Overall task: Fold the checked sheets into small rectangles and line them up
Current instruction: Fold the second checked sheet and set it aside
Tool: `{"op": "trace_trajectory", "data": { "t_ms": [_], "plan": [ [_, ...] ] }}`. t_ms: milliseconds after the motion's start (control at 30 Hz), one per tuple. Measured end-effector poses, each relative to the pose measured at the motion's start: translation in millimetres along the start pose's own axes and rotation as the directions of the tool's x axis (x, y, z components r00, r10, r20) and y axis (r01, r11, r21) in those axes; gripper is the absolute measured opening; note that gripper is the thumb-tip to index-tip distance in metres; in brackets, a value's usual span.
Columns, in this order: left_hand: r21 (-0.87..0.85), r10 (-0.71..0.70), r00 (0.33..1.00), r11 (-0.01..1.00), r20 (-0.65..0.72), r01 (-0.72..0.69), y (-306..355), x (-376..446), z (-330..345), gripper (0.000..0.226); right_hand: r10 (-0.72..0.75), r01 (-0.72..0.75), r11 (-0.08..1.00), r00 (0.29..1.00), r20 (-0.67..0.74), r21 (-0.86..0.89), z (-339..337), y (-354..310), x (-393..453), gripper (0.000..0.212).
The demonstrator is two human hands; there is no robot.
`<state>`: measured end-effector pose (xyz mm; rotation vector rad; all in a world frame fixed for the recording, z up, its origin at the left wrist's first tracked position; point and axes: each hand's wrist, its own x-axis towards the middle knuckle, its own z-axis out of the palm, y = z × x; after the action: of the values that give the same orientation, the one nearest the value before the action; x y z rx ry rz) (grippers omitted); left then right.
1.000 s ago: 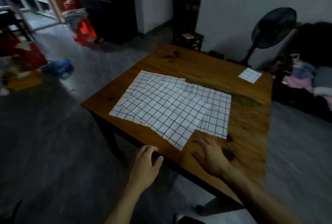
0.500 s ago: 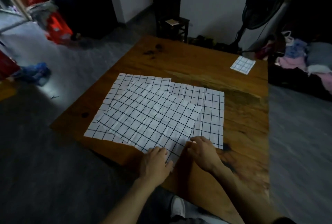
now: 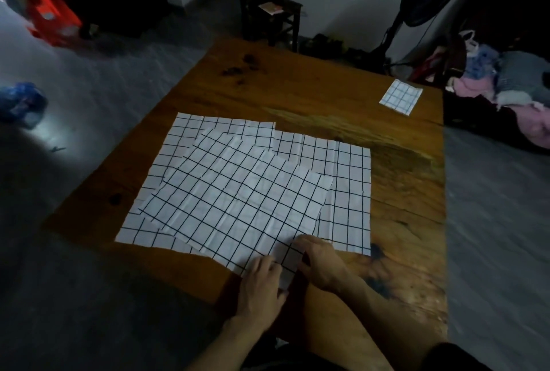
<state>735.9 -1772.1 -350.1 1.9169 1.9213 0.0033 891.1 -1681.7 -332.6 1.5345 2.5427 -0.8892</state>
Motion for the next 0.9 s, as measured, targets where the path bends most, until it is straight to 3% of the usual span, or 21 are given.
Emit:
{"op": "trace_trajectory", "data": {
  "t_ms": [233,400,500,667,767,900],
  "plan": [
    [-0.094,0.081,0.994,0.992,-0.076,-0.088,-9.9,5.4,-9.1,0.021,0.000,0.000,1.000,1.000,0.012,-0.015,12.0,-0.9,2.2,0.055],
    [-0.216,0.065,0.988,0.972,-0.142,-0.095,-20.2,3.7,-35.9,0.006,-0.068,0.067,0.997,0.997,-0.024,-0.025,5.1,-7.4,1.6,0.061],
    [-0.321,0.073,0.987,0.940,-0.146,-0.117,-33.1,1.8,-56.1,0.010,-0.131,0.127,0.989,0.990,-0.053,-0.073,4.1,-8.2,9.0,0.053],
    [-0.447,0.121,0.986,0.880,-0.115,-0.160,-59.0,-19.0,-88.4,0.006,-0.150,0.134,0.988,0.957,-0.246,-0.083,-3.6,-6.7,17.8,0.031],
    [-0.497,0.061,0.989,0.859,-0.135,-0.121,-76.4,-40.0,-102.3,0.002,-0.151,0.139,0.988,0.945,-0.291,-0.063,-13.1,-5.5,20.5,0.031],
    [-0.541,-0.057,0.984,0.840,-0.170,-0.045,-106.0,-65.3,-114.6,0.014,-0.177,0.168,0.984,0.944,-0.277,-0.057,-15.8,-6.3,25.5,0.021]
  ]
}}
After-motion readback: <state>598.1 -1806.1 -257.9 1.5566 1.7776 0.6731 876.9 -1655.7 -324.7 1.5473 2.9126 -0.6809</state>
